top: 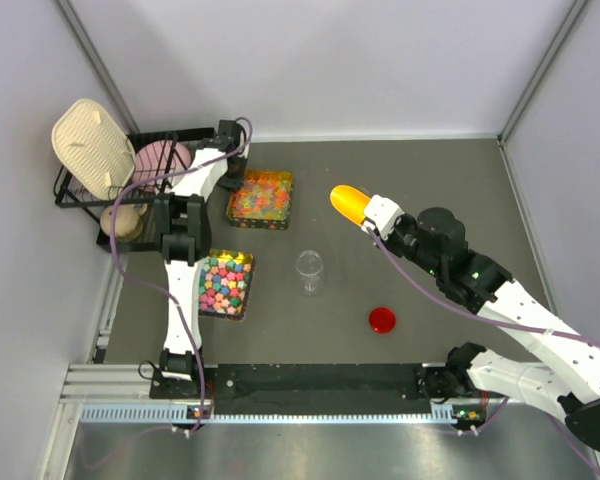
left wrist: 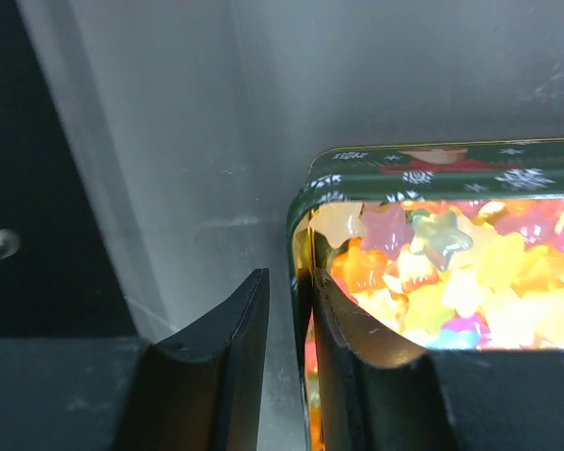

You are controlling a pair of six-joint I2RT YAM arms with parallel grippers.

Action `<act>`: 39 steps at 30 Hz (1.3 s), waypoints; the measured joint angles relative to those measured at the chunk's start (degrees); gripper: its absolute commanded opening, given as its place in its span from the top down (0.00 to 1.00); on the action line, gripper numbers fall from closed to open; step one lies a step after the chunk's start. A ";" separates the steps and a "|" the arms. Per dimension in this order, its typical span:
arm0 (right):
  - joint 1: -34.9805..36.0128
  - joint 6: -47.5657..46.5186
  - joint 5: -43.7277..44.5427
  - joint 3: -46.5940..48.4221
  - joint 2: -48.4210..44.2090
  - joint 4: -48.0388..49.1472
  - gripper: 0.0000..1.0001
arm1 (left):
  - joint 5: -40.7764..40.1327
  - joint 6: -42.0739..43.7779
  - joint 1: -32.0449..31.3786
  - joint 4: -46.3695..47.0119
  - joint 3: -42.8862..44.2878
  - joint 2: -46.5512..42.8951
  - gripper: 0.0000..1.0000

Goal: Pack the candies
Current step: Pick up the storage box at the center of the board.

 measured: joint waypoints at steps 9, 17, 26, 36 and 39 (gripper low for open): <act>0.00 0.00 -0.07 0.00 0.00 -0.02 1.00 | 1.38 -0.15 0.04 0.61 0.63 0.96 0.87; 0.00 -0.55 -0.44 0.92 1.84 -1.55 1.00 | 6.45 -1.66 0.35 0.79 0.81 1.03 1.00; -0.02 -4.42 -1.75 13.94 13.11 -11.13 1.00 | 10.21 -1.90 0.66 0.76 0.79 1.03 1.00; 0.00 -9.79 0.68 39.01 31.19 -19.56 1.00 | 21.81 -4.55 0.59 4.04 -3.43 -0.74 1.00; 0.00 -11.50 2.45 44.98 36.24 -22.36 1.00 | 25.97 -6.14 0.52 5.51 -3.91 -0.74 1.00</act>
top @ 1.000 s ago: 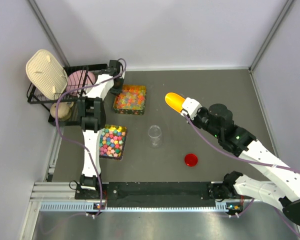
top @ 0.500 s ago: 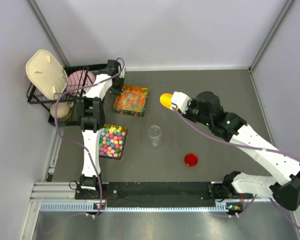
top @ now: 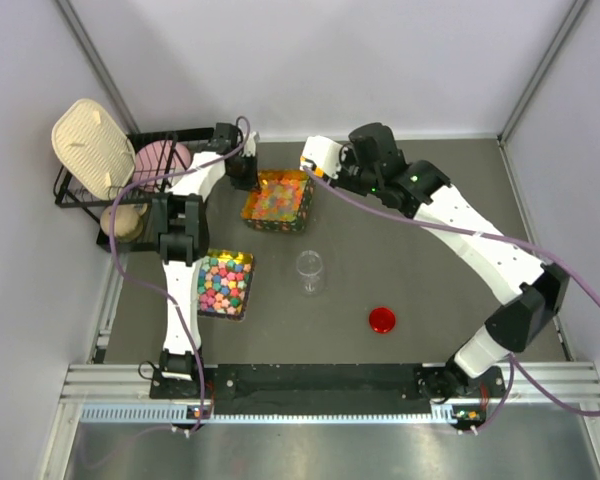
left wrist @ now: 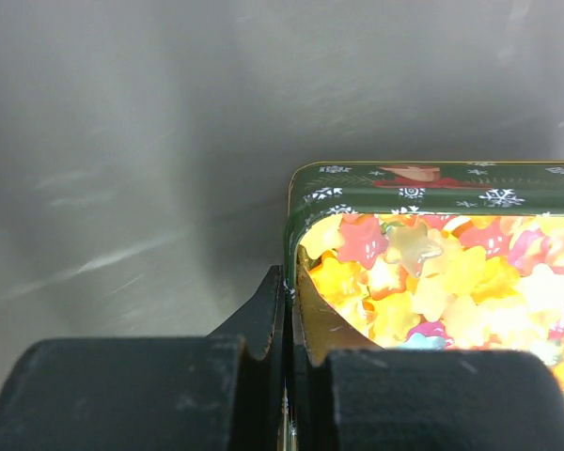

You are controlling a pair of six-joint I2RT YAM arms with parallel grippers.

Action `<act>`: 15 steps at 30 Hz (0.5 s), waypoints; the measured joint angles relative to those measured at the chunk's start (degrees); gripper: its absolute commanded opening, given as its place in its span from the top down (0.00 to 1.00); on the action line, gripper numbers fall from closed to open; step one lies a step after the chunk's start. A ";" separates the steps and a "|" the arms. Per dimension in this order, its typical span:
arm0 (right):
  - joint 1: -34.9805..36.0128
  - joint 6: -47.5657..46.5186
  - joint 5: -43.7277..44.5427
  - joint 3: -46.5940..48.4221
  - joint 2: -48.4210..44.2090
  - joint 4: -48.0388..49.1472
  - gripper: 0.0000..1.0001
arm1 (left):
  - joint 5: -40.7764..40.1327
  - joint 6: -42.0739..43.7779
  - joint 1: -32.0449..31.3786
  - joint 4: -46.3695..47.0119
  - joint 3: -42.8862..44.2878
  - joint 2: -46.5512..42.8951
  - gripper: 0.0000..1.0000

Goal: Pack the candies
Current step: Pick up the storage box at the center of the board.

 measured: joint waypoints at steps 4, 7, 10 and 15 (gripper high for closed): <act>0.02 -1.62 2.12 4.90 4.02 -3.13 1.00 | 3.63 -2.34 -0.15 2.84 -0.09 0.00 1.00; 0.26 -2.67 3.72 7.96 5.49 -5.22 1.00 | 6.71 -4.04 -0.15 7.80 -3.13 -0.94 1.00; 0.55 -3.32 5.09 10.23 5.81 -6.32 1.00 | 8.96 -5.31 -0.04 10.84 -6.38 -2.27 1.00; 1.31 -3.78 6.60 12.85 5.84 -7.19 1.00 | 9.35 -7.19 0.09 15.58 -10.51 -4.35 1.00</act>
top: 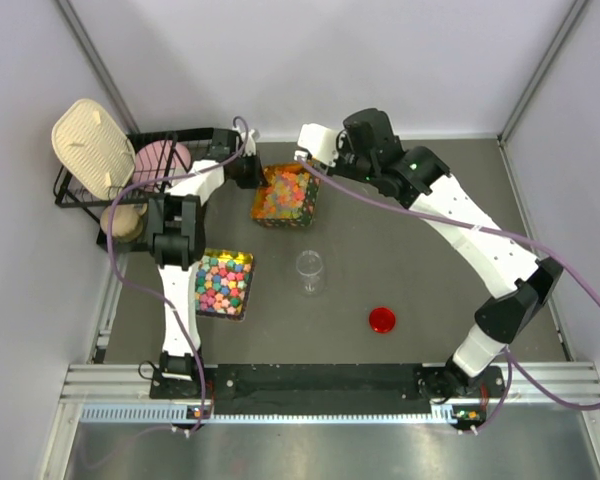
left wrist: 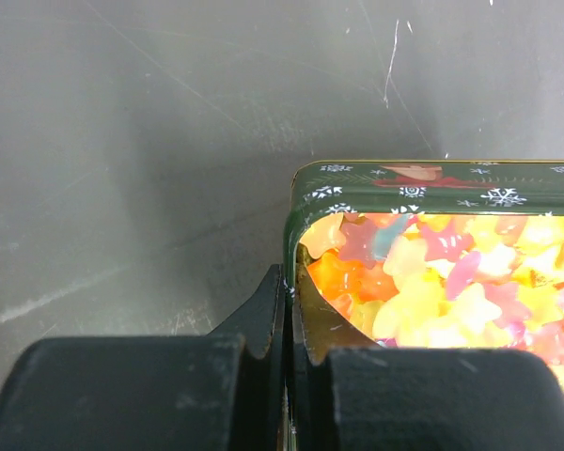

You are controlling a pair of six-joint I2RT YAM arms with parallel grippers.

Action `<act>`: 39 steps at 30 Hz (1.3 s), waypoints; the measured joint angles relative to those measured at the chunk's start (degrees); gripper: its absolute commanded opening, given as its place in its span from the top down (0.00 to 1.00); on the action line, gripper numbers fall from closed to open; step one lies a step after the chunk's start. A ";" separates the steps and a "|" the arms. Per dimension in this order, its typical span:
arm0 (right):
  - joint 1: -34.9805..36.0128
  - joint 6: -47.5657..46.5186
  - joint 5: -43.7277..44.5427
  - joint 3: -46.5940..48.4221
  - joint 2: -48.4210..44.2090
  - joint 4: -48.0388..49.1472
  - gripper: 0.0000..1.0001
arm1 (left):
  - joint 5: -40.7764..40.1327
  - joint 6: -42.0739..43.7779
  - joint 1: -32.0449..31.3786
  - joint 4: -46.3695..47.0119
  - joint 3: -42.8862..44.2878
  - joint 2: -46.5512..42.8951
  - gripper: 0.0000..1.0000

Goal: Pack the candies
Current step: Pick up the storage box at the center of the board, then scoop the fake candies from the storage box.

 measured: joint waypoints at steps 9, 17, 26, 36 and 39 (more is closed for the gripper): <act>1.75 -2.29 2.49 1.36 3.08 -2.14 1.00 | -11.50 0.52 -1.03 3.48 -5.09 -5.68 1.00; 2.89 -6.12 6.01 3.23 9.25 -3.82 1.00 | -18.51 1.03 -2.12 4.46 -10.34 -10.58 1.00; 4.07 -10.80 8.79 6.95 17.14 -5.42 1.00 | -25.94 0.72 -6.14 4.57 -13.92 -13.27 1.00; 5.88 -14.49 10.14 7.72 21.38 -8.09 1.00 | -27.28 -0.52 -7.80 3.63 -14.05 -13.64 1.00; 5.97 -15.82 10.93 8.04 23.10 -8.41 1.00 | -27.85 -0.50 -7.56 3.15 -13.73 -13.64 1.00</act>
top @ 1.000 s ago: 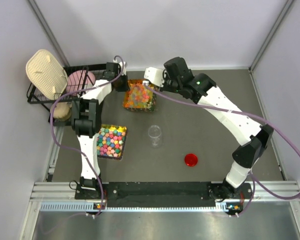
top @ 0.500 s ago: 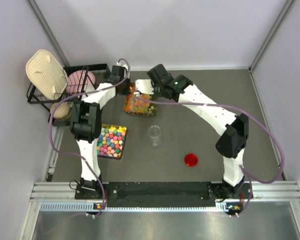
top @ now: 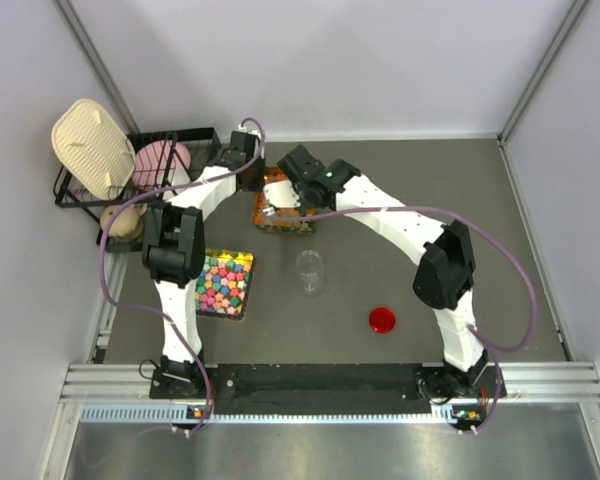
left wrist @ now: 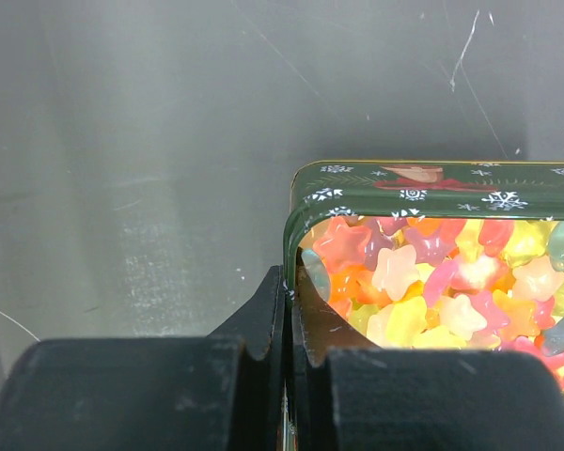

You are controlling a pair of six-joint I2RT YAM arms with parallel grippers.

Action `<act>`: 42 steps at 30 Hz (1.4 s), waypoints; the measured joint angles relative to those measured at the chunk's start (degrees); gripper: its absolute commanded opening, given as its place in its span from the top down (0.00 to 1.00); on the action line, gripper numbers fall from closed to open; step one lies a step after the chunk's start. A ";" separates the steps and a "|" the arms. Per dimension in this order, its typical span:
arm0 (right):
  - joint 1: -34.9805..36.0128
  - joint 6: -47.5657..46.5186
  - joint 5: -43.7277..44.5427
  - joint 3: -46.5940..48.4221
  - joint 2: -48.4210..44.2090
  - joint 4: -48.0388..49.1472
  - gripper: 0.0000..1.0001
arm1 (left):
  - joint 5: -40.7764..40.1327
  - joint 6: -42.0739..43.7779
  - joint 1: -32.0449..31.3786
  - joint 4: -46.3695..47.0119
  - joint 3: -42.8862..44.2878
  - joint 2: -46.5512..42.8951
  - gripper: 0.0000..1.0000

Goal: Pack the candies
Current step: Scoop the fake candies from the storage box.

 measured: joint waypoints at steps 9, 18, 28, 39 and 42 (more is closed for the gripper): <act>0.17 -3.10 1.44 1.42 3.54 -0.61 1.00 | -0.17 0.13 0.15 -0.48 1.49 0.00 1.00; 1.88 -6.67 2.67 5.77 7.63 -0.57 1.00 | 0.26 0.92 -0.13 -2.69 3.30 0.00 1.00; 2.69 -6.32 1.64 8.70 11.45 -0.37 1.00 | 0.04 1.97 -0.17 -3.89 3.50 0.00 1.00; 2.69 1.29 -2.82 10.54 13.53 1.16 1.00 | 0.17 2.58 -0.28 -5.68 3.82 0.00 1.00; 2.69 3.45 -3.72 10.56 14.01 2.10 1.00 | 0.17 3.06 -0.28 -6.36 4.02 0.00 1.00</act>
